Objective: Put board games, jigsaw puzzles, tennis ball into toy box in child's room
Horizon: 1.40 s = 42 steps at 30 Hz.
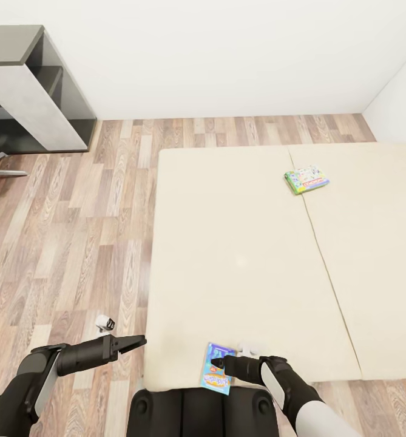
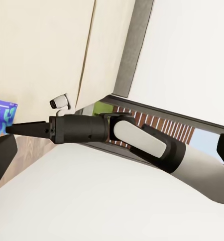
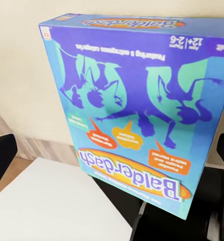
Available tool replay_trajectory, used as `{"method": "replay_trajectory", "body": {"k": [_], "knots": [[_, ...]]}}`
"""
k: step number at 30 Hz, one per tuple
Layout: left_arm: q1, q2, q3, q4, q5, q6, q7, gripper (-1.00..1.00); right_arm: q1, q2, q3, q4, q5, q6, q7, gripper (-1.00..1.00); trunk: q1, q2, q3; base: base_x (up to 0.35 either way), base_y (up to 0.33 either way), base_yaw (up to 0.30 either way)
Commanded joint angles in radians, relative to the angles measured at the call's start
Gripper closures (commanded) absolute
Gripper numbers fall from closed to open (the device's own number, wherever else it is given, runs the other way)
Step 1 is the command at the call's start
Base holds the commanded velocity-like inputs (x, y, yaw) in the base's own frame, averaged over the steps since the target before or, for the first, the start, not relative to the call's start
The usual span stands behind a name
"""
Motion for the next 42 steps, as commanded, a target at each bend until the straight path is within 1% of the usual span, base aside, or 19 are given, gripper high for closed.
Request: {"method": "replay_trajectory", "body": {"k": [1, 42], "knots": [[0.0, 0.0, 0.0, 0.0, 0.0, 0.011, -0.003, -1.0, 0.0, 0.0, -0.001, -0.001, -0.007, 0.007, -0.001, -1.0, 0.0, -0.001, -0.001, -0.034, 0.001, 0.0], [0.0, 0.0, 0.0, 0.0, 0.0, 0.011, -0.003, -1.0, 0.0, -0.001, -0.001, -0.001, -0.006, 0.007, -0.001, -1.0, 0.0, -0.001, -0.001, -0.002, 0.024, 0.0]]}}
